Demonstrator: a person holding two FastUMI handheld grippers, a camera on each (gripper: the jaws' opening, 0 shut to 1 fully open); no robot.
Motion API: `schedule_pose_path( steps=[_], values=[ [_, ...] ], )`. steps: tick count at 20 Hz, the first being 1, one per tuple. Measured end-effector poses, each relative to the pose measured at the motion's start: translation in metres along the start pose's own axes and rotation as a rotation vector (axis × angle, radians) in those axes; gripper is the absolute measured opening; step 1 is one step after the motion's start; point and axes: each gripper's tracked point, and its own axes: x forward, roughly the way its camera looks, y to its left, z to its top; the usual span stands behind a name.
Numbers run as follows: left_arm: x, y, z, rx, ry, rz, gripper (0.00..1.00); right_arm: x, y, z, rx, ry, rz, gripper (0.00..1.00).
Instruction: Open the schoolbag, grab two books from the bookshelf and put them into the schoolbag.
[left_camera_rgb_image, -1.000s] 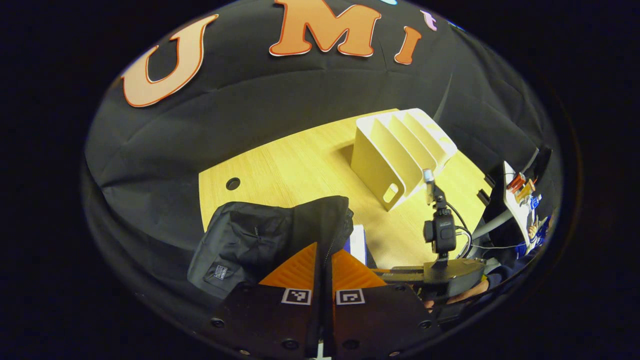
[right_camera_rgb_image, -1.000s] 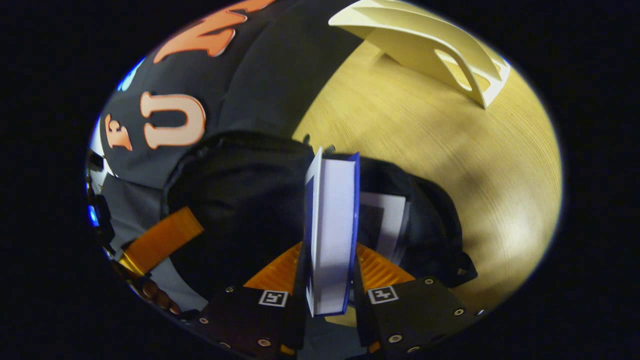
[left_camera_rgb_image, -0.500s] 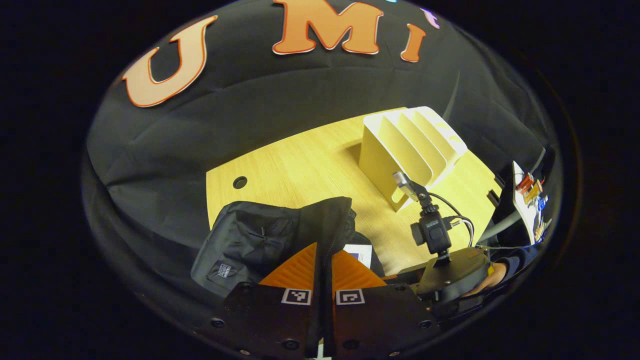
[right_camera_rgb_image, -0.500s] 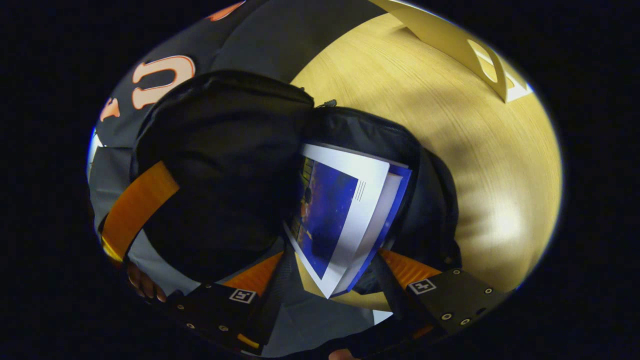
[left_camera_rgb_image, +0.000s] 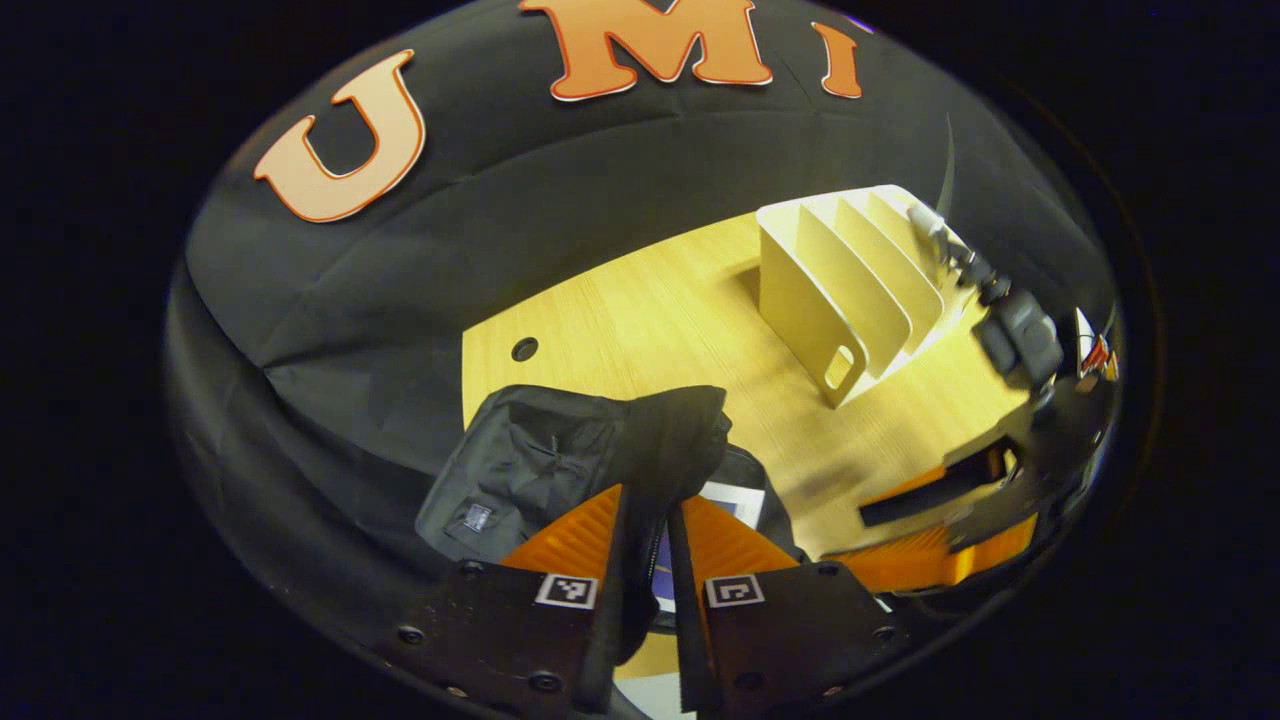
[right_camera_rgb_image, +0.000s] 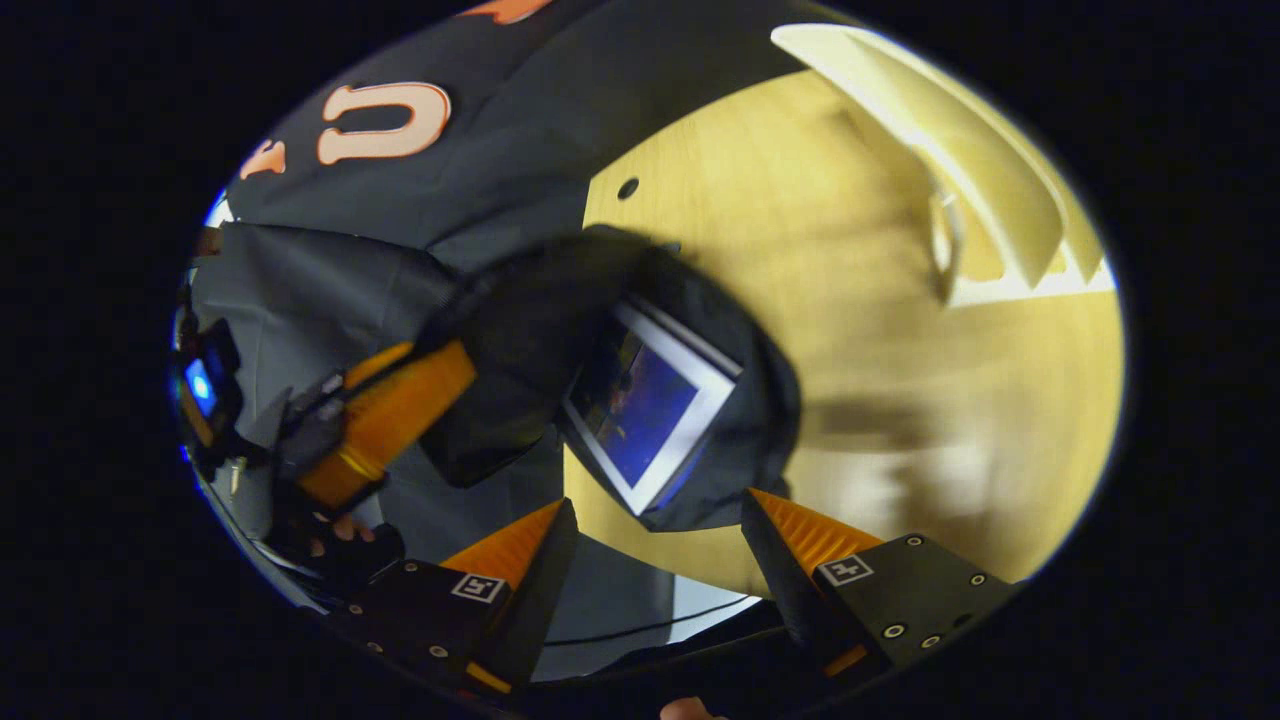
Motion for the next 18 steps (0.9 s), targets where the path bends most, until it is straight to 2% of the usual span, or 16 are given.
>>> schedule_pose_path(
  steps=[1,2,3,4,6,8,12,14,16,18],
  values=[
    [0.001,-0.012,-0.002,-0.008,0.009,0.007,0.29,-0.017,-0.011,0.007,-0.017,-0.021,-0.010,0.97],
    [0.002,-0.024,-0.004,-0.021,0.009,0.007,0.40,-0.033,-0.021,0.014,-0.031,-0.045,-0.024,0.97],
    [0.002,-0.039,-0.004,-0.041,0.007,-0.003,0.47,-0.047,-0.034,0.019,-0.049,-0.062,-0.044,0.97],
    [0.000,-0.053,-0.003,-0.058,0.000,-0.016,0.64,-0.060,-0.045,0.023,-0.063,-0.072,-0.062,0.97],
    [-0.002,-0.075,0.001,-0.074,-0.012,-0.012,0.69,-0.081,-0.056,0.035,-0.088,-0.107,-0.077,0.97],
    [-0.012,-0.091,0.015,-0.082,-0.040,-0.001,0.81,-0.097,-0.062,0.051,-0.107,-0.150,-0.088,0.98],
    [-0.040,-0.132,0.063,-0.133,-0.174,-0.011,0.87,-0.147,-0.065,0.090,-0.234,-0.332,-0.125,0.97],
    [-0.060,-0.155,0.096,-0.177,-0.277,-0.015,1.00,-0.182,-0.068,0.114,-0.313,-0.450,-0.169,0.98],
    [-0.080,-0.173,0.129,-0.206,-0.390,0.000,0.98,-0.213,-0.070,0.141,-0.399,-0.575,-0.228,0.97],
    [-0.104,-0.183,0.160,-0.216,-0.509,0.049,0.98,-0.247,-0.067,0.161,-0.480,-0.697,-0.279,0.97]
  ],
)
